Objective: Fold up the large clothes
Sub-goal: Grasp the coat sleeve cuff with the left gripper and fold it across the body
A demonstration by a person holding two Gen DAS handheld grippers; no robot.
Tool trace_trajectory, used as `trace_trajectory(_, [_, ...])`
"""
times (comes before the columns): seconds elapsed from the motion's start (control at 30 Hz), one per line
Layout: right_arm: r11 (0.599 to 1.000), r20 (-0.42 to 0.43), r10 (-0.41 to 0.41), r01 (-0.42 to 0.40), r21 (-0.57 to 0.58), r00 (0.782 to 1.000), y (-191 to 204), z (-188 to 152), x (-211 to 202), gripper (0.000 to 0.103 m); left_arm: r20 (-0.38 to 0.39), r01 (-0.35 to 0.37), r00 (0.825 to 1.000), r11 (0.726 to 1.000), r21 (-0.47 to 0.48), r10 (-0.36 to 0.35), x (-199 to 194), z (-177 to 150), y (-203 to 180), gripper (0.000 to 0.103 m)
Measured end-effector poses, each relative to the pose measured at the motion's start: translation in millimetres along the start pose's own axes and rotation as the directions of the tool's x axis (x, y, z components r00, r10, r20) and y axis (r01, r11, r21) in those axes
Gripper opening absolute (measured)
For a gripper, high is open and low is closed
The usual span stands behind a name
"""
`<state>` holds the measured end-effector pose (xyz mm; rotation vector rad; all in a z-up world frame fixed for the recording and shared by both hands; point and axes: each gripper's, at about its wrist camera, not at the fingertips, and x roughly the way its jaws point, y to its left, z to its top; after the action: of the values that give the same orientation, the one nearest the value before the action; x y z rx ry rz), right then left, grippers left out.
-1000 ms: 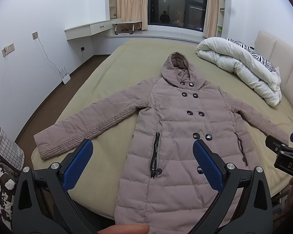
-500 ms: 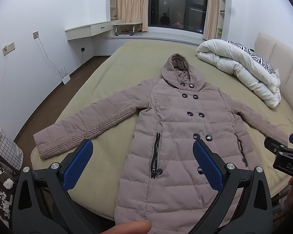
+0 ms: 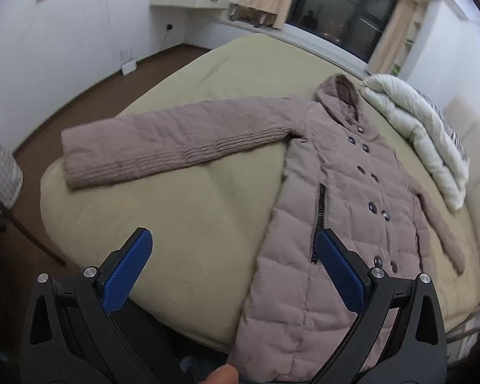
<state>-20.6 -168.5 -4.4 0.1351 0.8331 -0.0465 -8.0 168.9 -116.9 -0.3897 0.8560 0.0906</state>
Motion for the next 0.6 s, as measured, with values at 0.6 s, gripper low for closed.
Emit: trace_trajectory(0.6, [0.986, -0.070, 0.118, -0.109, 0.124, 0.991, -12.2, -7.8, 27.5, 0.087, 0.115, 0.099, 0.993, 0.632, -0.768, -0.016, 127.5, 19.4, 205.0, 0.072])
